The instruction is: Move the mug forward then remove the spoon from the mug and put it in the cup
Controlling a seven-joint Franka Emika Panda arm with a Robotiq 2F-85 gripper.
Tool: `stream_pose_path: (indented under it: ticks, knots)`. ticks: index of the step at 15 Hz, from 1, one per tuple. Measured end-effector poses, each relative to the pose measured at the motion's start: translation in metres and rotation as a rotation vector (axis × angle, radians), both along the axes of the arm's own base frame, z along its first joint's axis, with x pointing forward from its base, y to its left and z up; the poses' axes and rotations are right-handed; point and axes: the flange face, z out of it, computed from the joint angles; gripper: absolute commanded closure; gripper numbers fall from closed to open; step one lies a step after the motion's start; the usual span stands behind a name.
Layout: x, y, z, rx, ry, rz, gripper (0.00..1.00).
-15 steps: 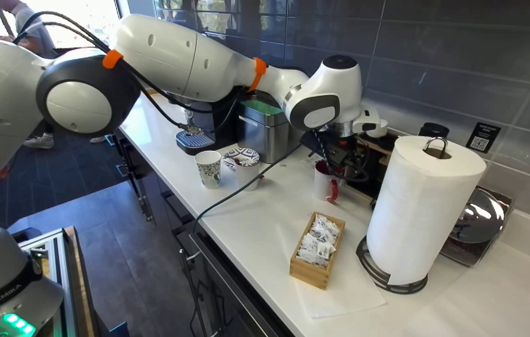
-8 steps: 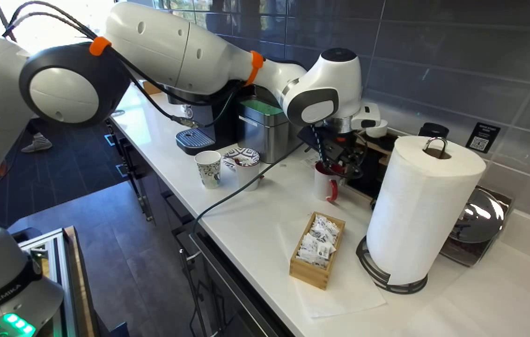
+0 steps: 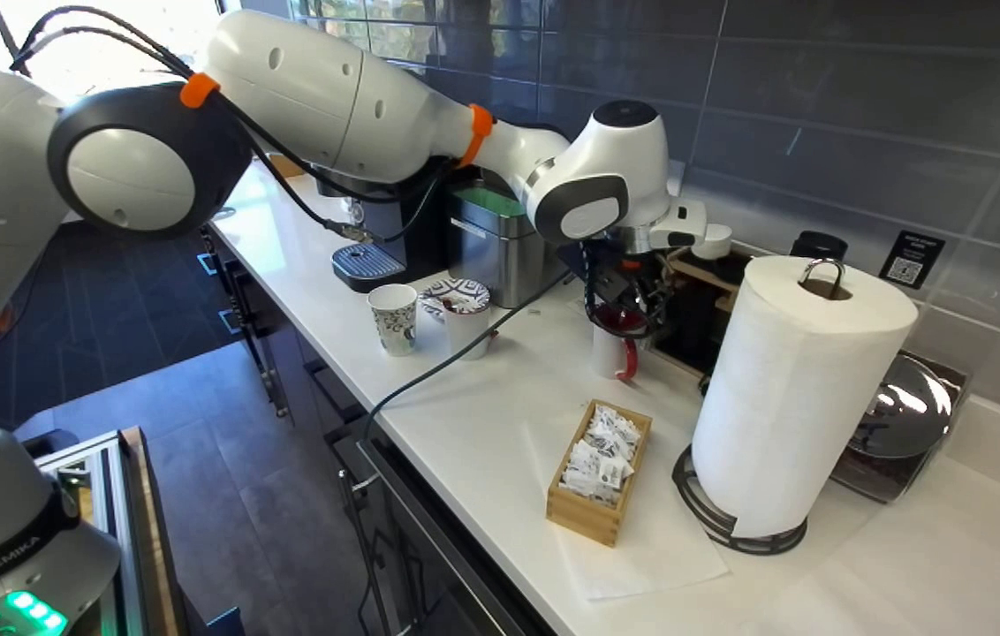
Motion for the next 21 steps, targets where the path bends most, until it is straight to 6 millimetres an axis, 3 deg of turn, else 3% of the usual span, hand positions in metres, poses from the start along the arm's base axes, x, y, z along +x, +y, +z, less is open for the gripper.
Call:
stream_pose_path:
  ticks: [1, 3, 7, 16, 21]
  knots:
    - [0.001, 0.002, 0.0, 0.005, -0.004, -0.015, 0.52]
    - [0.002, 0.003, -0.001, 0.013, -0.008, -0.041, 0.69]
    - [0.002, 0.001, -0.007, 0.025, -0.005, -0.083, 0.98]
    - [0.006, 0.001, -0.001, 0.018, -0.057, -0.107, 0.99]
    - [0.0, 0.003, 0.022, 0.008, -0.08, -0.102, 0.99]
